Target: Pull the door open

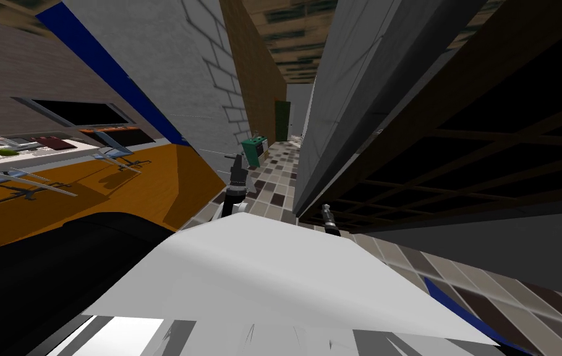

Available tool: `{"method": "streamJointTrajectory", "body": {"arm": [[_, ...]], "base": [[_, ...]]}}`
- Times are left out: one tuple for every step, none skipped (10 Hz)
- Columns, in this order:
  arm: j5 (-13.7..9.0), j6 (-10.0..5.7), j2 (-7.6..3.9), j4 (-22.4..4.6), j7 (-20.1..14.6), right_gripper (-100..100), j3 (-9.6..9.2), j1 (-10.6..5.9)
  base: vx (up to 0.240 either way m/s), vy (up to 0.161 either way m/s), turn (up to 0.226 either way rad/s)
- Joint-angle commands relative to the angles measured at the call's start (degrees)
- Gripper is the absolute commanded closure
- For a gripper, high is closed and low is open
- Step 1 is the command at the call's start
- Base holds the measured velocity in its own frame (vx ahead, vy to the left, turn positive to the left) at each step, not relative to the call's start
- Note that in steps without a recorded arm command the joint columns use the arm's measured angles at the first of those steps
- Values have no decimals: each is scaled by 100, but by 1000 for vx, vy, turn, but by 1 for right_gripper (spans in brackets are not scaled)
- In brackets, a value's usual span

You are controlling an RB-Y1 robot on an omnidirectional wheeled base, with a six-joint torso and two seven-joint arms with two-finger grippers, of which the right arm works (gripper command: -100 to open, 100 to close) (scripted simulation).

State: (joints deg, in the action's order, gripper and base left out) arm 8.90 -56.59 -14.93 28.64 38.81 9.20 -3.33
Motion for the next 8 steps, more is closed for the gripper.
{"method": "streamJointTrajectory", "body": {"arm": [[-113, -51, -105, -142, -259, 100, 40, -114], [-173, -42, -111, -137, -411, 100, 8, -113], [-173, -42, -111, -137, -489, 100, 8, -113], [-234, -33, -117, -131, -667, 100, -24, -112], [-234, -33, -117, -131, -720, 100, -24, -112], [-294, -25, -123, -126, -908, 100, -56, -111], [-294, -25, -123, -181, -951, 100, -56, -111], [-294, -25, -123, -126, -951, 100, -56, -111]], "base": [[-22, -3, 34], [-40, -18, 61], [-33, -9, 25], [-27, -9, 35], [-20, -6, 20], [-26, -4, 58], [-25, -6, 26], [-13, 2, -16]]}}
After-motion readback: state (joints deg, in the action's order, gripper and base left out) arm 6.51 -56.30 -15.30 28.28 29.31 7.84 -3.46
